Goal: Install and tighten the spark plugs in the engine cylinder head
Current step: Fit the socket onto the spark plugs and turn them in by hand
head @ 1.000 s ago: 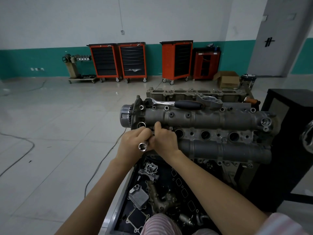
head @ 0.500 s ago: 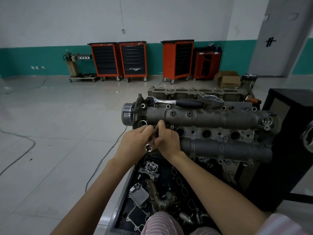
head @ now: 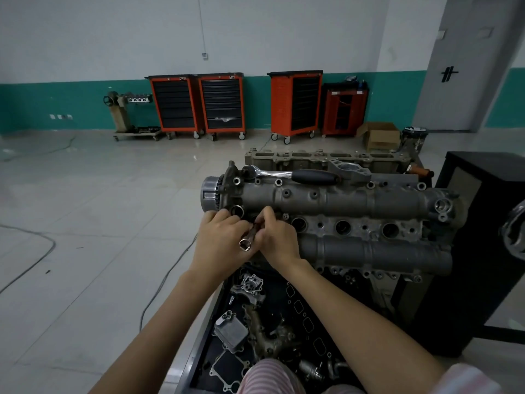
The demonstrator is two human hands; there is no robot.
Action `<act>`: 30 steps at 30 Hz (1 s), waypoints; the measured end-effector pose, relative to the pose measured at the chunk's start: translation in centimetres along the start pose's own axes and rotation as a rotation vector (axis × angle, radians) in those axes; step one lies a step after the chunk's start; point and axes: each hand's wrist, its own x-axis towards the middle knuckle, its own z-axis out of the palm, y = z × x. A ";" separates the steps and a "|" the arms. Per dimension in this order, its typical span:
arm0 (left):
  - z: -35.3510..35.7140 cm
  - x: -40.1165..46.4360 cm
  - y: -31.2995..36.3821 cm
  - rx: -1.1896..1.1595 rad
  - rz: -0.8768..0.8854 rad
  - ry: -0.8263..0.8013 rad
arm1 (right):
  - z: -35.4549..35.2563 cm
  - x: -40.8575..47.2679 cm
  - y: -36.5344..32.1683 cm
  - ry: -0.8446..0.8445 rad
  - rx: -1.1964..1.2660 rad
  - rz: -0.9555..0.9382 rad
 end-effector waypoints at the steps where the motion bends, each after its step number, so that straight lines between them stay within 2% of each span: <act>1: -0.1 -0.2 -0.3 -0.029 0.044 0.004 | 0.0 0.0 0.0 -0.005 0.031 0.011; 4: 0.2 -0.5 -0.4 -0.154 0.064 0.020 | -0.2 0.0 0.0 -0.002 0.088 0.036; 7: 0.8 -1.1 -0.3 -0.148 0.049 0.078 | -0.2 0.0 0.2 0.001 0.069 -0.007; 13: 0.8 -1.4 -0.7 -0.220 -0.024 0.011 | -0.4 -0.5 -0.1 0.106 0.013 -0.185; 17: 1.0 -1.6 -0.4 -0.218 -0.075 0.052 | -0.7 -1.1 0.0 0.123 0.057 -0.276; 19: 1.2 -1.4 -0.1 -0.204 -0.120 0.100 | -0.8 -1.1 -0.1 0.140 0.077 -0.263; 22: 1.7 -1.6 0.0 -0.162 -0.071 0.135 | -1.0 -1.2 -0.3 0.171 0.092 -0.240; 26: 1.9 -1.8 0.2 -0.234 -0.110 0.137 | -0.9 -1.1 -0.1 0.159 0.091 -0.198; 30: 1.8 -1.6 0.5 -0.267 -0.171 0.107 | -0.6 -1.1 -0.1 0.143 0.011 -0.242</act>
